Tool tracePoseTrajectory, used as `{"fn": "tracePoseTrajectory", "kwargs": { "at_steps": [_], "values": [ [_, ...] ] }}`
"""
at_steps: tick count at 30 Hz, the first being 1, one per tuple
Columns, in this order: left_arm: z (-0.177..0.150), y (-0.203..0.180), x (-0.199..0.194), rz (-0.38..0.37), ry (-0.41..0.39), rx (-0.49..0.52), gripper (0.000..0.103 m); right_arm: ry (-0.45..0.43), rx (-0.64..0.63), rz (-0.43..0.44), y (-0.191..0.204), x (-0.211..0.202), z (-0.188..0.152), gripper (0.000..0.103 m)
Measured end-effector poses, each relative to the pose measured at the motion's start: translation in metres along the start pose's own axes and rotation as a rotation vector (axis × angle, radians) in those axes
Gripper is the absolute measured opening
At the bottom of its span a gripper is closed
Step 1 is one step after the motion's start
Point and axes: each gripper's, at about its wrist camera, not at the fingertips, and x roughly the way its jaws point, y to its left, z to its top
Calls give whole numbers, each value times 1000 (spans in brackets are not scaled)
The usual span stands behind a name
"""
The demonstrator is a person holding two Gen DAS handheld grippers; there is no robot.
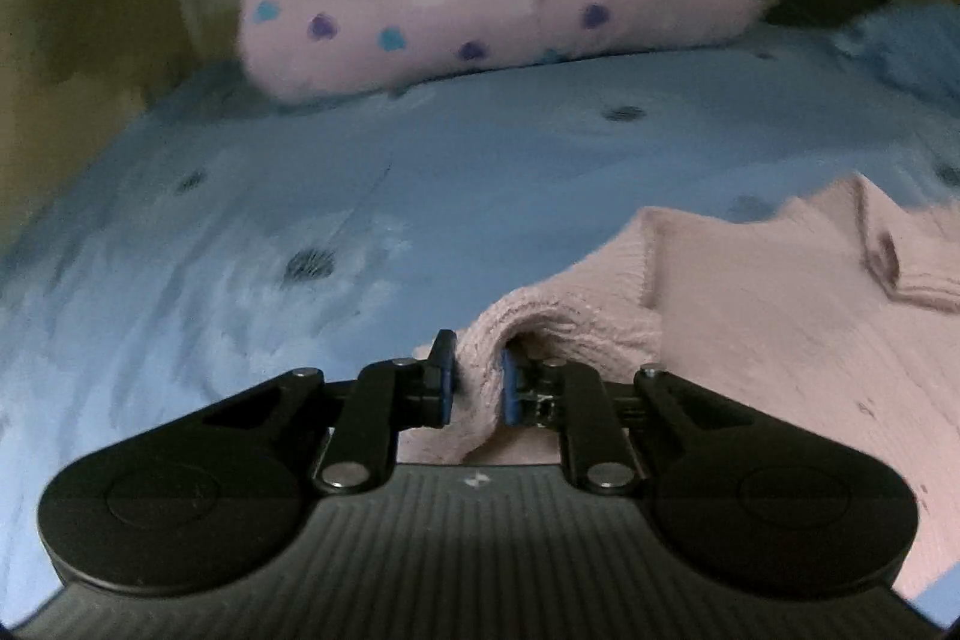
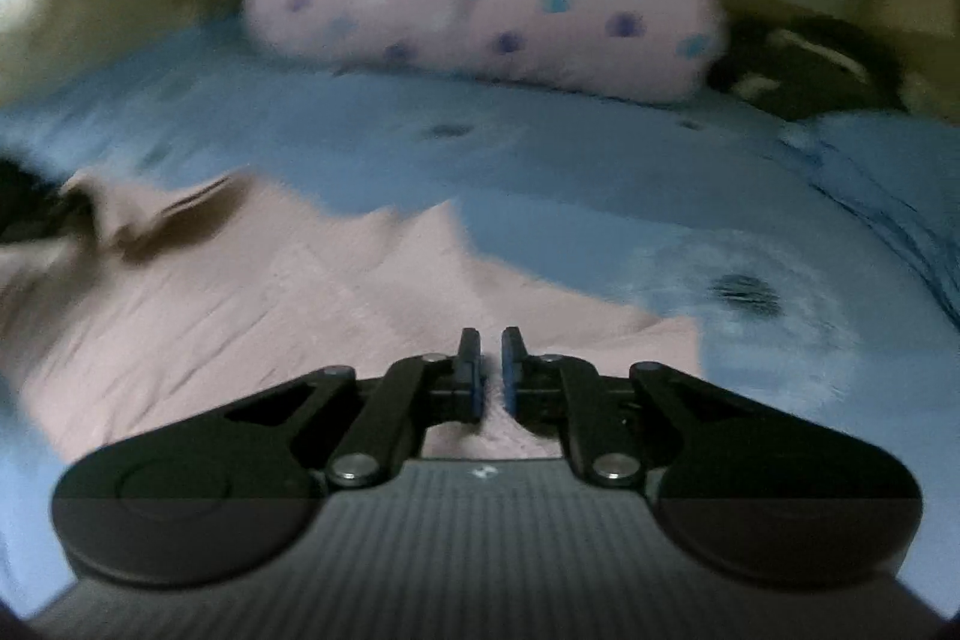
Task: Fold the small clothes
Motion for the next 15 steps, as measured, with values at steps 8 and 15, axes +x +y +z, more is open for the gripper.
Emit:
{"fn": "tracePoseTrajectory", "kwargs": {
  "at_steps": [8,15],
  "values": [
    [1,32,10,80,39,-91,20,-2,279,-225,-65,9,-8,12],
    [8,25,-6,37,19,-101,33,-25,68,-60,-41,-17,8,63]
  ]
}}
